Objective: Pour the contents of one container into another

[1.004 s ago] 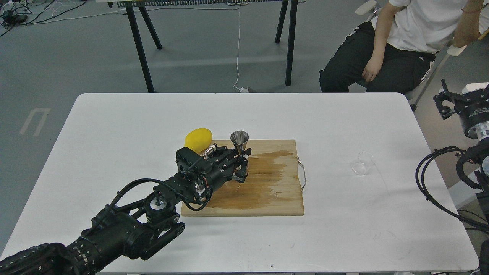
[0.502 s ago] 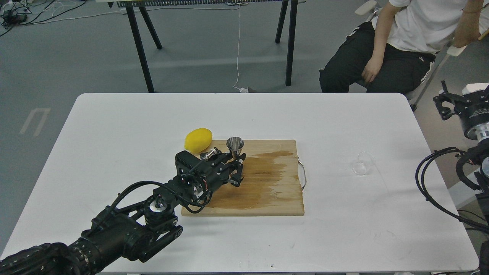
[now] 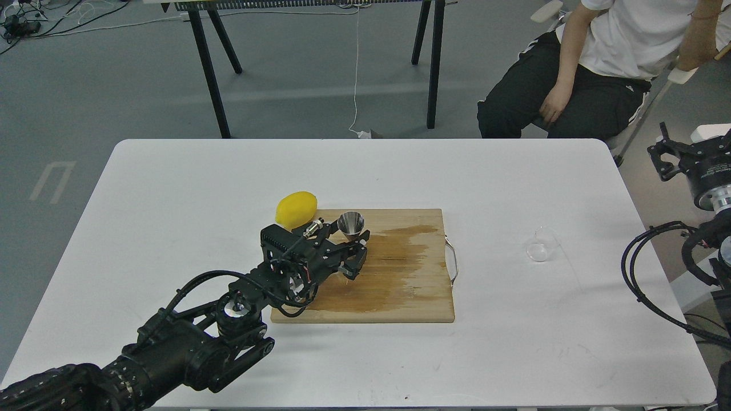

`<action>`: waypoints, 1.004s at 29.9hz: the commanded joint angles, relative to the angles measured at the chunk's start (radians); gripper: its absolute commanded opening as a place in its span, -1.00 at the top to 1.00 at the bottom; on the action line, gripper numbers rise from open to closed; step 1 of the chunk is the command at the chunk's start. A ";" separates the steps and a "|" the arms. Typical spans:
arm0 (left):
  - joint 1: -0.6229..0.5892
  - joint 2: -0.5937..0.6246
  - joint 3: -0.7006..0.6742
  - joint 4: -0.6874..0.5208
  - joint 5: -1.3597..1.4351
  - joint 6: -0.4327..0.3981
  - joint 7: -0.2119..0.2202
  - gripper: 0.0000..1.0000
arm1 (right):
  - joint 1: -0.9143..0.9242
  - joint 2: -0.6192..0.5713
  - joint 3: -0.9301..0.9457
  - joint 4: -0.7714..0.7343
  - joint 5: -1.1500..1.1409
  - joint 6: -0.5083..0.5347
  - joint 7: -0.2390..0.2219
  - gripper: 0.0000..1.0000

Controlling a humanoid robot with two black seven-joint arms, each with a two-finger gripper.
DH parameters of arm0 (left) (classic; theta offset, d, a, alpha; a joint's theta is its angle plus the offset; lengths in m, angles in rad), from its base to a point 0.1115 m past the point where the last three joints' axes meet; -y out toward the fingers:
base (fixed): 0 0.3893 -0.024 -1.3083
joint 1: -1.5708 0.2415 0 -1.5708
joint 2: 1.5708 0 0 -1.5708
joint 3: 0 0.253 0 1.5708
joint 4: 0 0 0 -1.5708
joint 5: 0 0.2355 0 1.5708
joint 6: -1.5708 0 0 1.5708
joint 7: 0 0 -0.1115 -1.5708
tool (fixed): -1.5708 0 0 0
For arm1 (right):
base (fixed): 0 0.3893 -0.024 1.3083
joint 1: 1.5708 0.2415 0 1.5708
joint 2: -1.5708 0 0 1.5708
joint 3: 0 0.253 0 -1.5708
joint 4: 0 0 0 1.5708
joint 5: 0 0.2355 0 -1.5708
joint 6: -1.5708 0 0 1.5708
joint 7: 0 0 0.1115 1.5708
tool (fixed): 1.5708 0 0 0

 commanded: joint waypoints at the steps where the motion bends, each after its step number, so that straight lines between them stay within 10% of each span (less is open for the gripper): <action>1: 0.001 0.000 0.003 -0.011 0.000 0.002 -0.003 -0.51 | 0.000 0.000 0.000 0.000 0.000 0.000 0.000 -0.99; 30: 0.060 0.058 0.020 -0.091 0.000 0.000 -0.014 -0.59 | 0.000 0.001 0.000 -0.001 -0.001 0.000 0.000 -0.99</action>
